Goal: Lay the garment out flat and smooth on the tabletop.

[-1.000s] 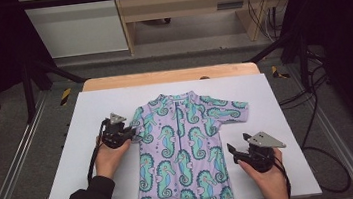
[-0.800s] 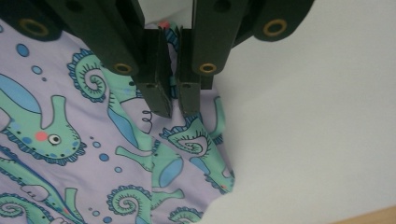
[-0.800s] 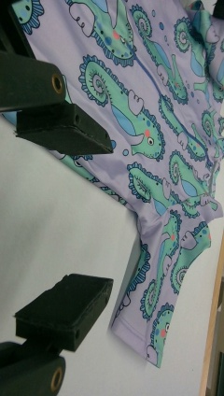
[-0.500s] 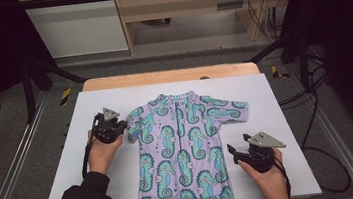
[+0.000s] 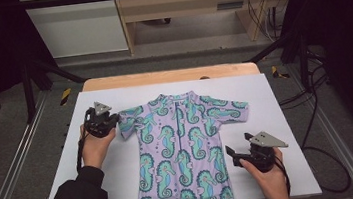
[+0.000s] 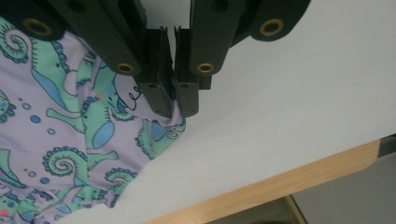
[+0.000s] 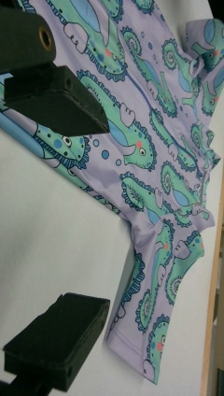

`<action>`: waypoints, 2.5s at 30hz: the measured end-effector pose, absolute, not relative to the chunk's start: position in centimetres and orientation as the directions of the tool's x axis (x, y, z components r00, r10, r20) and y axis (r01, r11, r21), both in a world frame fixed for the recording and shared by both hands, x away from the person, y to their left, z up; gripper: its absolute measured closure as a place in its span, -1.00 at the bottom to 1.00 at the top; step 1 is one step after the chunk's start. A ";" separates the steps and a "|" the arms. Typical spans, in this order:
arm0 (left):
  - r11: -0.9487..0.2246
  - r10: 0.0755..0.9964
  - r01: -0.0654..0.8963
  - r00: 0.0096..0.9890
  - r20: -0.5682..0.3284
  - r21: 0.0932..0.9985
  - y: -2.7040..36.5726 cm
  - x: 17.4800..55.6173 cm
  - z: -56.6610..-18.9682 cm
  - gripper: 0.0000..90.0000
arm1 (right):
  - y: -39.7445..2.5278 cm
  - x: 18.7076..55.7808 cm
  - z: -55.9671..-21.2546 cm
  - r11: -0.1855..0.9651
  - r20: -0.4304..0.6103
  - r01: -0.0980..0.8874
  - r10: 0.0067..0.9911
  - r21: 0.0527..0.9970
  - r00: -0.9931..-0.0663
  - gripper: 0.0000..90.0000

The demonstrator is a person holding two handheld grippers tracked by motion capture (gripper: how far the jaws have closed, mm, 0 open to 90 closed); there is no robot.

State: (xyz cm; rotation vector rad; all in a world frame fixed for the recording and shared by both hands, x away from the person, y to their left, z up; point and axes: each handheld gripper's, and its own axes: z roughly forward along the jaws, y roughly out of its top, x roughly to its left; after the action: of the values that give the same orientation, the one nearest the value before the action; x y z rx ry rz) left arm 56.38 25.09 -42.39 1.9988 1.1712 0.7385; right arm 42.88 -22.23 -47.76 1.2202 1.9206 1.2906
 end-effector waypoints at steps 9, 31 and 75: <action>-0.329 0.911 0.499 0.393 0.129 0.802 26.4 57.2 -41.5 0.92 | -22.8 42.5 -47.4 0.131 0.060 0.358 0.877 0.924 -0.477 -0.74; -0.310 0.932 0.537 0.337 0.137 0.785 28.5 58.8 -42.1 0.93 | -22.9 42.6 -47.7 0.139 0.071 0.378 0.868 0.915 -0.492 -0.63; -0.394 0.768 0.483 0.640 -0.009 0.782 21.3 41.0 -47.1 0.26 | -18.9 40.5 -48.3 0.276 0.058 0.471 0.813 0.838 -0.580 -0.22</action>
State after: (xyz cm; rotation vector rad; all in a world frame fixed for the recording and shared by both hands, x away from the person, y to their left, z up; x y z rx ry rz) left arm 41.04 21.34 -47.06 2.0677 0.9735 0.4576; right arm 40.50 -18.87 -48.33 1.1604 2.1695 1.2215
